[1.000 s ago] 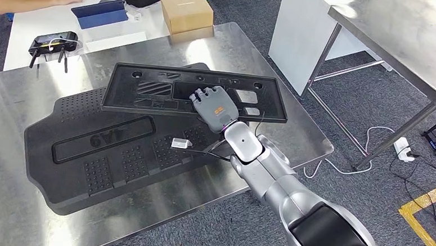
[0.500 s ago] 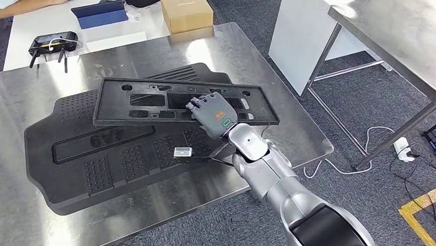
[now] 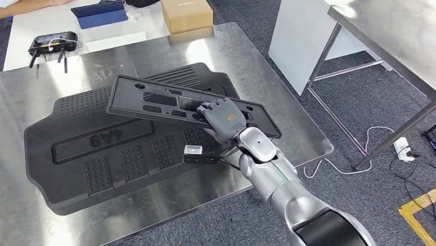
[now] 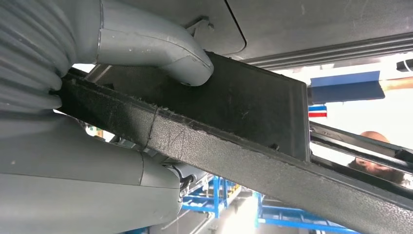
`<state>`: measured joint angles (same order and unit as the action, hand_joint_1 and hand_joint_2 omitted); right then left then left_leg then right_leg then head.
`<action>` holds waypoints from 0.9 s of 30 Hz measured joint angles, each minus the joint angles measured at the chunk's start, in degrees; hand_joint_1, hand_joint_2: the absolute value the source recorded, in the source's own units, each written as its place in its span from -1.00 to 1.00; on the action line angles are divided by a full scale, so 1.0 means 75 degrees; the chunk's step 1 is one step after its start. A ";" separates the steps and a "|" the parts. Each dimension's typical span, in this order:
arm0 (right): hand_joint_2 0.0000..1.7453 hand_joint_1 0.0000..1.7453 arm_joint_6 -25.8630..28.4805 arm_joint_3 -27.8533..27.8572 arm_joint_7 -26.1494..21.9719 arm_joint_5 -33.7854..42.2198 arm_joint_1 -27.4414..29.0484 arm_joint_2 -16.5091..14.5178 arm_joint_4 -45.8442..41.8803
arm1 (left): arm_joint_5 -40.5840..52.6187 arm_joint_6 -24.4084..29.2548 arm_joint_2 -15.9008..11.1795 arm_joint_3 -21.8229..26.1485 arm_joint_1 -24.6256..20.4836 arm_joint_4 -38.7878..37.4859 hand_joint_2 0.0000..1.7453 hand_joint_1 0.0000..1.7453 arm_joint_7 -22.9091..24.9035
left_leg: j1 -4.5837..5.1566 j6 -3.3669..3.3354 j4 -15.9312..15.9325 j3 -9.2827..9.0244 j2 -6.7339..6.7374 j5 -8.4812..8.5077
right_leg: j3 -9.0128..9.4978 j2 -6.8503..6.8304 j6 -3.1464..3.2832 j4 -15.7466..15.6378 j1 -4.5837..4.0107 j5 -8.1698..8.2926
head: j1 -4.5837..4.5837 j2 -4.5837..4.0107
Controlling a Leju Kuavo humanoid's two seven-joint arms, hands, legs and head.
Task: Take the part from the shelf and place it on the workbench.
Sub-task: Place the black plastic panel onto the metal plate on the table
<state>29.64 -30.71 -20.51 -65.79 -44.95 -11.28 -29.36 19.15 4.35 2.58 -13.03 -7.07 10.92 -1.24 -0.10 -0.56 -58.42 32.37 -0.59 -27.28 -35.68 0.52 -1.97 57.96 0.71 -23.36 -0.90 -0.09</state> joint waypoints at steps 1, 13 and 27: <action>1.00 1.00 -0.0017 0.0015 -0.0020 0.0036 0.0004 0.0001 0.0012 | 0.0001 0.0000 0.0000 0.0002 0.0000 0.0001 1.00 -1.00 -0.0004 | 0.0000 0.0000 0.0000 0.0000 0.0000 0.0000 | 0.0000 0.0000 0.0000 0.0000 0.0000 0.0000 | 0.0000 0.0000; -1.00 -1.00 -0.0019 0.0067 -0.0119 0.0219 0.0118 0.0074 0.0207 | 0.0154 0.0082 -0.0009 0.0103 0.0001 0.0001 1.00 -1.00 0.0004 | 0.0001 0.0000 -0.0001 0.0000 0.0000 0.0000 | 0.0000 0.0000 0.0000 0.0000 0.0001 0.0000 | -0.0001 0.0000; -1.00 -1.00 0.0017 0.0086 0.0052 0.0251 0.0255 0.0162 0.0319 | 0.0269 0.0291 -0.0015 0.0198 0.0048 0.0001 1.00 -1.00 0.0056 | 0.0001 0.0000 -0.0001 -0.0001 0.0000 0.0000 | 0.0001 0.0000 0.0000 0.0000 0.0000 0.0000 | -0.0001 0.0000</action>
<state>29.77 -30.07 -20.12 -63.91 -43.04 -10.07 -26.97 21.17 6.53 2.47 -11.55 -6.71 10.93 -0.82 -0.09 -0.56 -58.42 32.37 -0.59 -27.28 -35.67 0.52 -1.97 57.95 0.71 -23.36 -0.91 -0.09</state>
